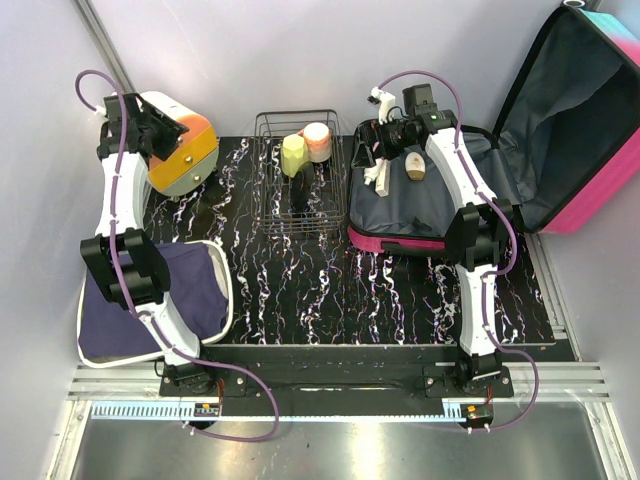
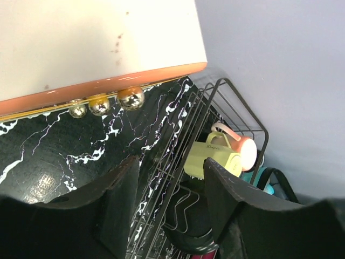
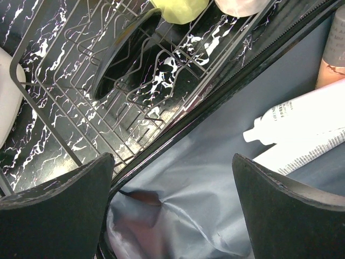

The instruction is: Open, take out, and arrange the luggage

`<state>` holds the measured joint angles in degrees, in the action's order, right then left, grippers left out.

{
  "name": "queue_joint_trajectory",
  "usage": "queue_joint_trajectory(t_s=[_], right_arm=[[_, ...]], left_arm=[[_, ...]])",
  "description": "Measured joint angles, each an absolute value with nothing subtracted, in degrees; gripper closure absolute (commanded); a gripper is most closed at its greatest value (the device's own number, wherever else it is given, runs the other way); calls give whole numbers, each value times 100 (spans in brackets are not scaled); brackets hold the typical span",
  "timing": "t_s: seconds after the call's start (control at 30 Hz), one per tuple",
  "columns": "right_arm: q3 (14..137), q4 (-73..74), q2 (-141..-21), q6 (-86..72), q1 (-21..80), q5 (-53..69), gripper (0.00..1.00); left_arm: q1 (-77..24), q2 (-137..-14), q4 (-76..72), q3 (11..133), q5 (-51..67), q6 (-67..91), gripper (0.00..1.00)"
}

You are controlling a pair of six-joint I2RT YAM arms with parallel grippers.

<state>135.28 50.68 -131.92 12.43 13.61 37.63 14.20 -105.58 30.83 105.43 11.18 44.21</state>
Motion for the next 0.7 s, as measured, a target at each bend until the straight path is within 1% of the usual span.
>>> queue_joint_trajectory(t_s=[0.33, 0.7], right_arm=[[13649, 5221, -13192, 1243, 1361, 3610, 1], [14014, 5426, -13198, 1243, 1361, 3385, 0]], left_arm=[[1411, -10790, 3164, 10687, 508, 5175, 46], [1376, -11660, 3199, 11312, 257, 5454, 54]])
